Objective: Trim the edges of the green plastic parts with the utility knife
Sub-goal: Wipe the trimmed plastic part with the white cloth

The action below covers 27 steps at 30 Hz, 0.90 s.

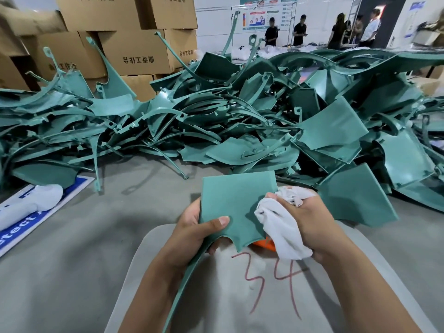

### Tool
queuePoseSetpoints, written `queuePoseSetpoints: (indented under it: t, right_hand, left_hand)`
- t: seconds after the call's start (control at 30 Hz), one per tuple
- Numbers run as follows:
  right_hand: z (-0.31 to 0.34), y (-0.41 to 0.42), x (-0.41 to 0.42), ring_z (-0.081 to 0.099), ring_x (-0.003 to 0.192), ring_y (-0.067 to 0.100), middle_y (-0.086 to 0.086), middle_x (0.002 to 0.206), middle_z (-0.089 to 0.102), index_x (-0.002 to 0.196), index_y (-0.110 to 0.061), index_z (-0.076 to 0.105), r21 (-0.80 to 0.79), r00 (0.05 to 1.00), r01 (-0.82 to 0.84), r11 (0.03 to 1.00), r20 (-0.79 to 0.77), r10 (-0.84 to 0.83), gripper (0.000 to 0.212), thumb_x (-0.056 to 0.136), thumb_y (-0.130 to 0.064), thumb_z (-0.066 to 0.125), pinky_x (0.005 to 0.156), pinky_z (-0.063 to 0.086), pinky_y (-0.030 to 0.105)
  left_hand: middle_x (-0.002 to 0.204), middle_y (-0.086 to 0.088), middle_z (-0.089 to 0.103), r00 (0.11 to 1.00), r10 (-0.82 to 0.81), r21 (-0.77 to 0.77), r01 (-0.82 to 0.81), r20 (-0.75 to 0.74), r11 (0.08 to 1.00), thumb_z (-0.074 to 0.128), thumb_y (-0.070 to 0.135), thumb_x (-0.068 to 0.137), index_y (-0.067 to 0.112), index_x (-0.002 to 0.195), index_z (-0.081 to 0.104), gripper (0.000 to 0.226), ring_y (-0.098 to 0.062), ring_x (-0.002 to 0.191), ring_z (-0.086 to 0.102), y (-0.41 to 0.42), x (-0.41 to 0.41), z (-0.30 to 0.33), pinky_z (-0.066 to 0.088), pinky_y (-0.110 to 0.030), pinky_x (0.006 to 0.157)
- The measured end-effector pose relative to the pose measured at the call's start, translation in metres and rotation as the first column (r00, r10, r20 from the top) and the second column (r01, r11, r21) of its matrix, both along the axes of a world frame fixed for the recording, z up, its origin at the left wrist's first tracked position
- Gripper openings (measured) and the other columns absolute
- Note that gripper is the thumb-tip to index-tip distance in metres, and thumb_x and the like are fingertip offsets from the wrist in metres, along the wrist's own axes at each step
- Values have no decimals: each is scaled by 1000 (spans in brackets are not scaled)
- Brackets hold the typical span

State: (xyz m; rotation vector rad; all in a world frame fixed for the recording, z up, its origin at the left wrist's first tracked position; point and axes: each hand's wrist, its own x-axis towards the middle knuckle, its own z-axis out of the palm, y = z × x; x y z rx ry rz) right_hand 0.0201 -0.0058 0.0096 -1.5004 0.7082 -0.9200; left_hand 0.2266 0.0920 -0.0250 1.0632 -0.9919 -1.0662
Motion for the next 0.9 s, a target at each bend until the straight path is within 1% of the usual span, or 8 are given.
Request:
queuePoseSetpoints:
  t: [0.17, 0.33, 0.43, 0.57, 0.63, 0.7, 0.8, 0.9]
  right_hand:
    - [8, -4, -7, 37, 54, 15, 14, 69, 38, 76, 17, 44, 2, 997, 37, 999, 61, -37, 35, 97, 0, 67, 48, 36, 21]
    - [10, 3, -4, 46, 42, 13, 6, 57, 46, 73, -2, 52, 224, 984, -56, 973, 177, 16, 38, 79, -20, 85, 41, 41, 23]
    - [6, 3, 6, 46, 44, 9, 0, 58, 49, 70, -16, 58, 357, 899, -55, 932, 423, -109, 21, 72, -11, 78, 43, 43, 19]
    - [-11, 1, 20, 57, 42, 7, -6, 51, 57, 78, -13, 52, 477, 836, 41, 878, 465, -291, 31, 105, 0, 43, 44, 49, 18]
    - [-16, 10, 28, 66, 51, 12, 0, 60, 67, 84, -6, 58, 460, 893, 55, 886, 375, -250, 20, 103, -12, 58, 50, 56, 27]
    - [-21, 16, 40, 62, 58, 17, 7, 67, 63, 86, 3, 59, 388, 898, 67, 919, 378, -225, 23, 88, -12, 77, 55, 54, 27]
    - [-22, 25, 51, 61, 69, 22, 15, 76, 65, 87, 4, 67, 324, 925, 68, 944, 335, -181, 22, 93, -15, 76, 64, 51, 31]
    - [-22, 20, 47, 58, 70, 23, 14, 76, 62, 79, -10, 70, 337, 940, 79, 938, 289, -183, 17, 90, -19, 79, 68, 48, 37]
  left_hand:
    - [85, -12, 66, 994, -107, 39, 106, 21, 994, 68, 6, 82, -2, 126, 54, 47, -14, 48, 49, 10, 5, 3, 40, -21, 37]
    - [84, -15, 64, 988, -137, 35, 140, -69, 990, 79, 15, 76, -1, 118, 63, 48, -17, 54, 50, 17, 8, 3, 40, -19, 37]
    - [83, -19, 68, 825, -150, -68, 135, -544, 989, 86, 44, 67, 4, 96, 75, 51, -21, 55, 61, 16, 8, 5, 45, -20, 39]
    - [149, -17, 53, 684, -121, -74, 98, -719, 992, 32, 7, 100, 3, 137, 61, 48, -3, 122, 61, 5, 7, 12, 47, -29, 105]
    - [156, -14, 42, 843, 13, -44, -44, -538, 998, 36, 0, 109, -11, 150, 36, 43, 19, 134, 39, 1, -4, 3, 24, -13, 118]
    - [152, -12, 50, 815, -38, -124, -42, -579, 991, 63, 13, 100, -4, 151, 39, 59, -4, 137, 51, -2, -24, 1, 31, -32, 121]
    - [131, -10, 69, 838, 239, 5, -272, -491, 962, 80, 22, 84, 10, 137, 61, 58, -31, 122, 66, -6, -28, -4, 52, -50, 104]
    - [118, -10, 75, 840, 394, 75, -396, -373, 915, 80, 18, 74, 10, 127, 67, 55, -30, 103, 74, -4, -18, 2, 63, -37, 73]
